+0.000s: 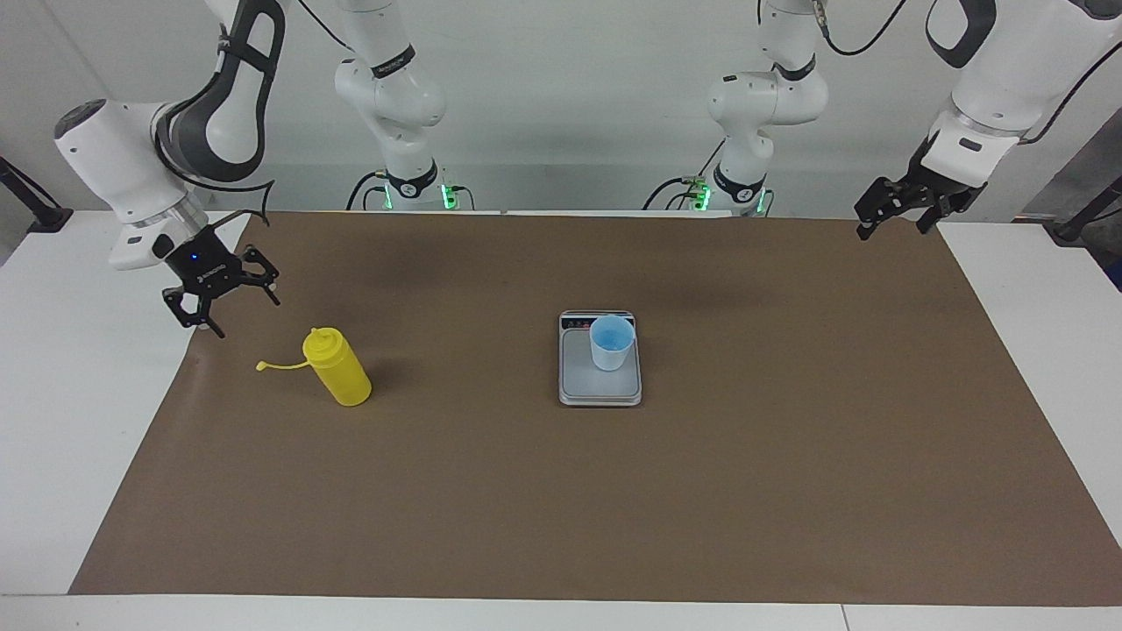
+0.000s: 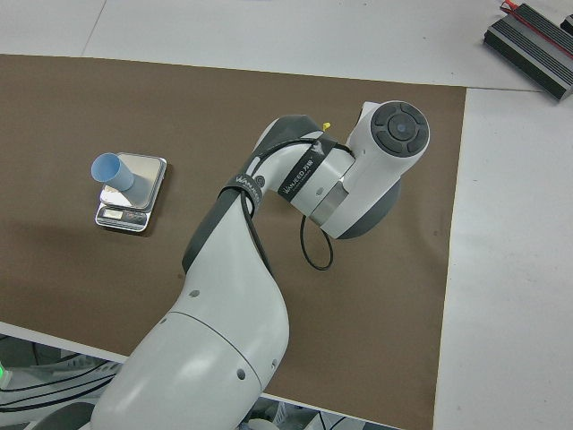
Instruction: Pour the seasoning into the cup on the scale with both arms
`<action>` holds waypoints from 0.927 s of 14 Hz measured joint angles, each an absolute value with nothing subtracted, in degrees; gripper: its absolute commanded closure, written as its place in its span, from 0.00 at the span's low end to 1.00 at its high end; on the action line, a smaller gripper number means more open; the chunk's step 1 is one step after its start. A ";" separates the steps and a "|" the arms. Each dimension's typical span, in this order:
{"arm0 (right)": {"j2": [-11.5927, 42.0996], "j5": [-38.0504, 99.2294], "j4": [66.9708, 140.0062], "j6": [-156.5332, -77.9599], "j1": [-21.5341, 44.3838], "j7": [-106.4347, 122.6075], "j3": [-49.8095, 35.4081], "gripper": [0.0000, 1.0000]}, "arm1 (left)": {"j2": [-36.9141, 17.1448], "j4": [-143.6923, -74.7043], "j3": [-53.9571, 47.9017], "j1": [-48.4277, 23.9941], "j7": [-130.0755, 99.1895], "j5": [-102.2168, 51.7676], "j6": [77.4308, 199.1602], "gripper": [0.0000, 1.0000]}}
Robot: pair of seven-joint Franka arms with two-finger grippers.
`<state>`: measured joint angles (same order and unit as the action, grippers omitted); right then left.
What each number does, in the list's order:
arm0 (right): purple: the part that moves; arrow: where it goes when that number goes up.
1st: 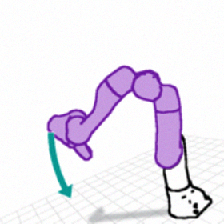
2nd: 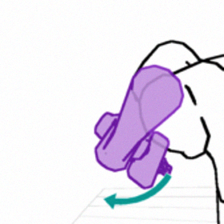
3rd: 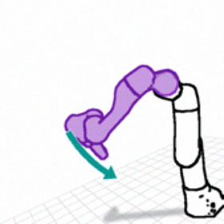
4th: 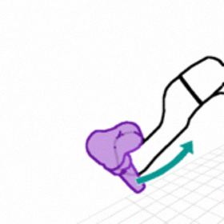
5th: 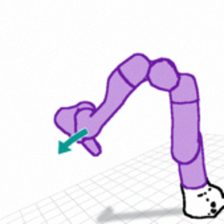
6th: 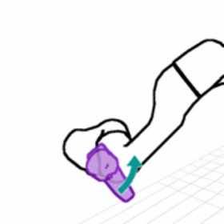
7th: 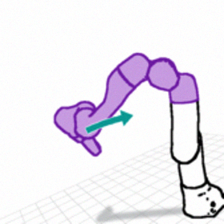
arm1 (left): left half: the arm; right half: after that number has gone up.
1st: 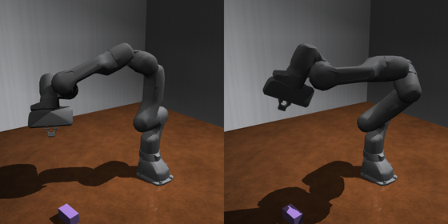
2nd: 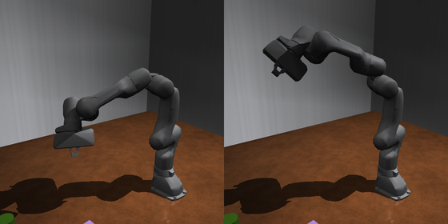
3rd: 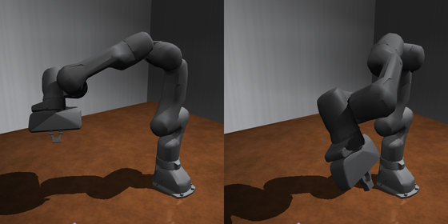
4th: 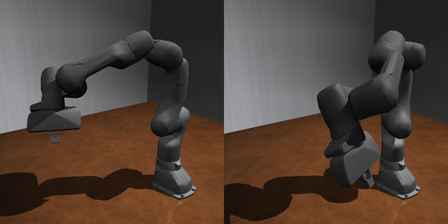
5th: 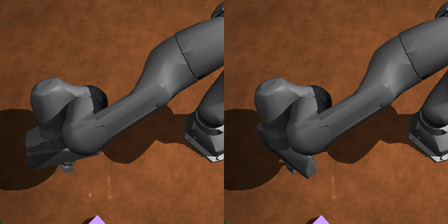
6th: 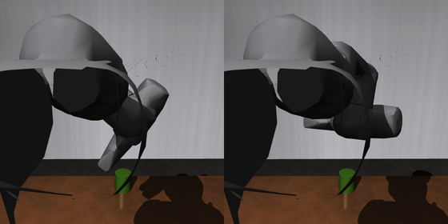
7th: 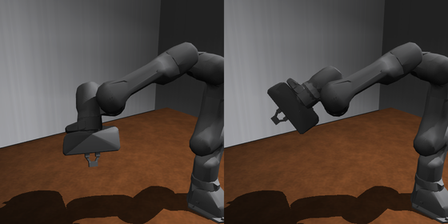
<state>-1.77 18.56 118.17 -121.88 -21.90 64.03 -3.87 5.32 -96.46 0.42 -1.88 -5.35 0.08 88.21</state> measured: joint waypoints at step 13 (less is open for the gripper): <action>-3.34 2.07 100.77 -106.55 -5.51 6.54 -4.47 0.00 | 5.32 -96.46 0.42 -1.88 -5.35 0.08 88.21 0.00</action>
